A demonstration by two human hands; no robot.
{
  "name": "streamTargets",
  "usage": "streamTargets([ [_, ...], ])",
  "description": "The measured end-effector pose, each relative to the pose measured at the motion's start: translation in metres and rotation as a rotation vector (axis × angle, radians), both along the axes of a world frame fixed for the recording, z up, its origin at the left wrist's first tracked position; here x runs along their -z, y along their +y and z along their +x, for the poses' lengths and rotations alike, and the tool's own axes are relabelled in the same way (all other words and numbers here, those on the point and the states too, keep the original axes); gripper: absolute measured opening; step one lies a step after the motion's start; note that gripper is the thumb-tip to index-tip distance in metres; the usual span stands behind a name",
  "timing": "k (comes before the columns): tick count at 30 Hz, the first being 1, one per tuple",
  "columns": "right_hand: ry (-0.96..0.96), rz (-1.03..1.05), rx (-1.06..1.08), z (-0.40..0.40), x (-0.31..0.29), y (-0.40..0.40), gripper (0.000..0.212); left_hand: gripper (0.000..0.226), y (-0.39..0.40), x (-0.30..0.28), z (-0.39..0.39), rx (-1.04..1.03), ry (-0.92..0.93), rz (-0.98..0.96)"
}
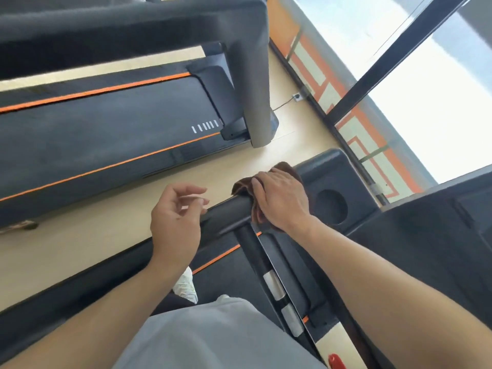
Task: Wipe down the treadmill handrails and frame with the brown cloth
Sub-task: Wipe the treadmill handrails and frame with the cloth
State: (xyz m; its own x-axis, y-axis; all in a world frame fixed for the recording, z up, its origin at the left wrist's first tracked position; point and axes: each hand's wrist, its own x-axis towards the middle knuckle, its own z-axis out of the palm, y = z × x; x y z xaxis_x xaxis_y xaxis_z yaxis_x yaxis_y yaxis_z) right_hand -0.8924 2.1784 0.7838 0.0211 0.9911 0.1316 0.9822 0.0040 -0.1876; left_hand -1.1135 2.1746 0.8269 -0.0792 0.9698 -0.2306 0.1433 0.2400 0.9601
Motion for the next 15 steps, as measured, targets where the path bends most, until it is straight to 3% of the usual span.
streamTargets([
  [5,0.062,0.056,-0.175,-0.094,0.012,-0.018,0.033,0.027,-0.046,-0.006,-0.02,-0.192,-0.001,0.063],
  [10,0.232,-0.011,-0.401,-0.132,0.005,-0.033,0.04,0.027,-0.089,-0.008,-0.036,-0.344,0.036,0.109],
  [13,0.101,-0.117,-0.511,-0.102,0.006,-0.029,0.045,0.024,-0.108,-0.011,-0.036,-0.363,0.065,0.112],
  [15,-0.037,-0.122,-0.42,-0.062,0.008,-0.021,0.056,0.022,-0.119,-0.011,-0.031,-0.337,0.069,0.09],
])
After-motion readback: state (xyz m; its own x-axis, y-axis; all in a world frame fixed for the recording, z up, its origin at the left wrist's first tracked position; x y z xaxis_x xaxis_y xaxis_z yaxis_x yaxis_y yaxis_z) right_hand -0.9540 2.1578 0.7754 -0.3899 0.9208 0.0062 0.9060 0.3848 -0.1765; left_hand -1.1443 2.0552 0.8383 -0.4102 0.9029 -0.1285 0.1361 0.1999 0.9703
